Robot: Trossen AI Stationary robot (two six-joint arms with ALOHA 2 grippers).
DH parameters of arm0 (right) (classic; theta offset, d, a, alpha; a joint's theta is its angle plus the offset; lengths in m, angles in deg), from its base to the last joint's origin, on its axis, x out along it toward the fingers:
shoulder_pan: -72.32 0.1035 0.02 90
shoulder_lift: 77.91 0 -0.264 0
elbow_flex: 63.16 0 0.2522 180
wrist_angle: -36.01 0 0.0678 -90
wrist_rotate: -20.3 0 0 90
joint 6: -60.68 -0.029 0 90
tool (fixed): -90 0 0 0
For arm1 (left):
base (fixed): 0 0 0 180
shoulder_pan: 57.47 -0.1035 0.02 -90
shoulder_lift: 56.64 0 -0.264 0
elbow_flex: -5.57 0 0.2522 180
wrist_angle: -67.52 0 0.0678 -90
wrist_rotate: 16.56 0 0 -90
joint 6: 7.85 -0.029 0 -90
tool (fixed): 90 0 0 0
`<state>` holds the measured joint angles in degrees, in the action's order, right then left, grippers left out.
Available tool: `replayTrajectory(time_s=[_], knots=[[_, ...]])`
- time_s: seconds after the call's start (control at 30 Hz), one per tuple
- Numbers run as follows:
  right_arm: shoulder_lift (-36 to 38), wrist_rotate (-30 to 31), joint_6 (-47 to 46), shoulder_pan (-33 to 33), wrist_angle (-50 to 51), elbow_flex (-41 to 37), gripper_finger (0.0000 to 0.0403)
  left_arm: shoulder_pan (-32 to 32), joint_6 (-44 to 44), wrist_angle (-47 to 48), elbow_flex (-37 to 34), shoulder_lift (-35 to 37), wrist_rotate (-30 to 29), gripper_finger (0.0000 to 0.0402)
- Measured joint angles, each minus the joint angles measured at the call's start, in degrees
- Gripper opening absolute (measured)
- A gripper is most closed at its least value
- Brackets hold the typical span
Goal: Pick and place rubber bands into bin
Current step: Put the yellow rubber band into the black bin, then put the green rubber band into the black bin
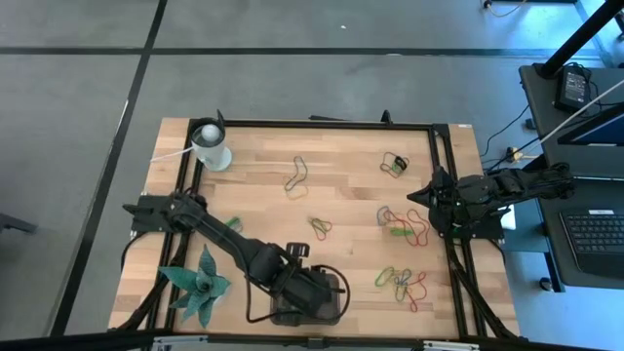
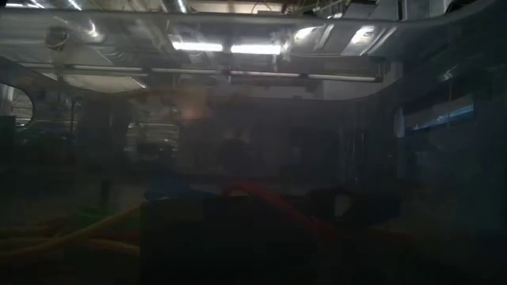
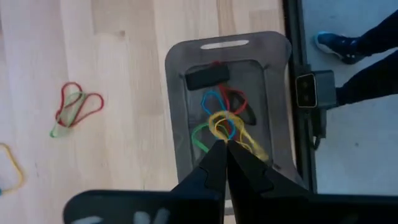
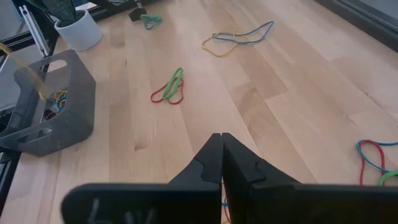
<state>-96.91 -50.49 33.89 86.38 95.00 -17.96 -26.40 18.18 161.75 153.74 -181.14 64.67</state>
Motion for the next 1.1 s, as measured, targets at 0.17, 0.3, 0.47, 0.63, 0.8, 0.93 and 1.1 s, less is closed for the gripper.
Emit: replayTrajectory(time_s=[0.17, 0.3, 0.47, 0.63, 0.8, 0.93, 1.1], knots=[[0.02, 0.0, 0.0, 0.01, 0.0, 0.0, 0.0004, -0.02, 0.39, 0.09, 0.0, -2.74, -0.05, 0.0002], [0.02, 0.0, 0.0, 0.01, 0.0, 0.0, 0.0004, -0.04, 0.26, 0.05, 0.0, -5.93, 0.25, 0.0002], [0.02, 0.01, 0.01, 0.01, -0.01, 0.0, 0.0004, -0.04, -2.77, -0.7, 0.0, -10.17, 1.55, 0.0002], [0.02, 0.0, 0.02, 0.01, -0.02, 0.0, 0.0004, -0.04, -3.51, -1.89, -0.02, -13.84, 1.52, 0.0002], [0.02, 0.0, 0.01, 0.0, -0.02, 0.0, 0.0004, -0.04, -3.82, -3.86, -0.02, -16.32, 1.27, 0.0002], [0.02, 0.0, 0.02, 0.01, -0.02, 0.0, 0.0004, -0.09, -2.3, -3.9, -0.02, -16.37, -0.61, 0.0011], [0.02, 0.0, 0.02, 0.01, -0.02, 0.0, 0.0004, -0.77, -0.57, -3.76, -0.02, -16.2, -1.67, 0.0046]])
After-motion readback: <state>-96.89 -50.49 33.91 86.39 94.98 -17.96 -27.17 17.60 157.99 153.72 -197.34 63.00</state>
